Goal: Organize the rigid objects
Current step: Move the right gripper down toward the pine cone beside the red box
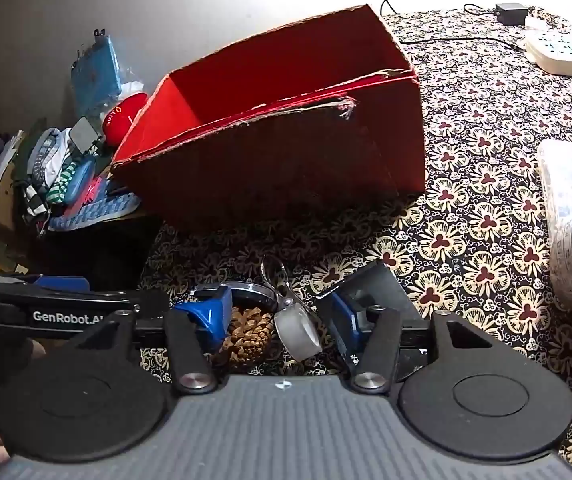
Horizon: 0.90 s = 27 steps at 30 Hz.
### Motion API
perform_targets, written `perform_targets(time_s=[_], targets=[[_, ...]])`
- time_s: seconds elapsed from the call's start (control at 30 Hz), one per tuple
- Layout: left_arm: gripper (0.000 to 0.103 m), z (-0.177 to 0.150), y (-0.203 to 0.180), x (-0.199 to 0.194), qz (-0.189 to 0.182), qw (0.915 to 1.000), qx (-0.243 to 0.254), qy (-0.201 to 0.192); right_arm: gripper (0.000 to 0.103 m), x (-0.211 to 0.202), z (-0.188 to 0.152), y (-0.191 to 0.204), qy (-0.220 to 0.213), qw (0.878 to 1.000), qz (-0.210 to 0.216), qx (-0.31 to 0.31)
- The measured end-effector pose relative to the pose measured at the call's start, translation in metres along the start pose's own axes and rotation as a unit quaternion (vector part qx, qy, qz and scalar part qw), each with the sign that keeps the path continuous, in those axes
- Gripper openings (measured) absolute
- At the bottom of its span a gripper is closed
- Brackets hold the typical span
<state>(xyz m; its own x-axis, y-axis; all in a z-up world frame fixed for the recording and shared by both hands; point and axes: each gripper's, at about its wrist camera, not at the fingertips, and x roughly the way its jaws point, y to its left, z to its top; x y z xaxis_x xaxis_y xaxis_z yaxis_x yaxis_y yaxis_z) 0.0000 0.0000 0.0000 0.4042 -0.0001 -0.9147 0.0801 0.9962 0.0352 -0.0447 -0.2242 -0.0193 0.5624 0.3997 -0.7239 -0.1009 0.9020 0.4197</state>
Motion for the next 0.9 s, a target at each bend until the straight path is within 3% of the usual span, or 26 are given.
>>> perform_targets(time_s=[0.3, 0.5, 0.63, 0.8, 0.87, 0.9], targets=[[0.102, 0.001, 0.005, 0.0, -0.006, 1.0, -0.002, -0.003, 0.034, -0.002, 0.005, -0.01, -0.002, 1.0, 0.007, 0.005], [0.102, 0.017, 0.017, -0.014, 0.019, 0.9989, -0.003, -0.043, 0.034, -0.015, 0.021, -0.016, -0.039, 0.999, -0.012, 0.019], [0.102, 0.027, 0.021, -0.017, -0.01, 0.9991, -0.003, -0.041, 0.034, -0.023, 0.036, -0.025, -0.054, 0.998, -0.016, 0.03], [0.102, 0.057, 0.018, -0.032, -0.013, 0.993, 0.019, -0.116, 0.034, -0.03, 0.073, -0.029, -0.107, 0.993, -0.049, 0.019], [0.102, 0.068, 0.023, -0.046, -0.016, 0.9814, 0.007, -0.191, 0.034, -0.031, 0.09, -0.031, -0.152, 0.987, -0.057, 0.018], [0.102, 0.076, 0.026, -0.045, -0.013, 0.9782, -0.001, -0.207, 0.034, -0.032, 0.099, -0.033, -0.184, 0.981, -0.06, 0.016]])
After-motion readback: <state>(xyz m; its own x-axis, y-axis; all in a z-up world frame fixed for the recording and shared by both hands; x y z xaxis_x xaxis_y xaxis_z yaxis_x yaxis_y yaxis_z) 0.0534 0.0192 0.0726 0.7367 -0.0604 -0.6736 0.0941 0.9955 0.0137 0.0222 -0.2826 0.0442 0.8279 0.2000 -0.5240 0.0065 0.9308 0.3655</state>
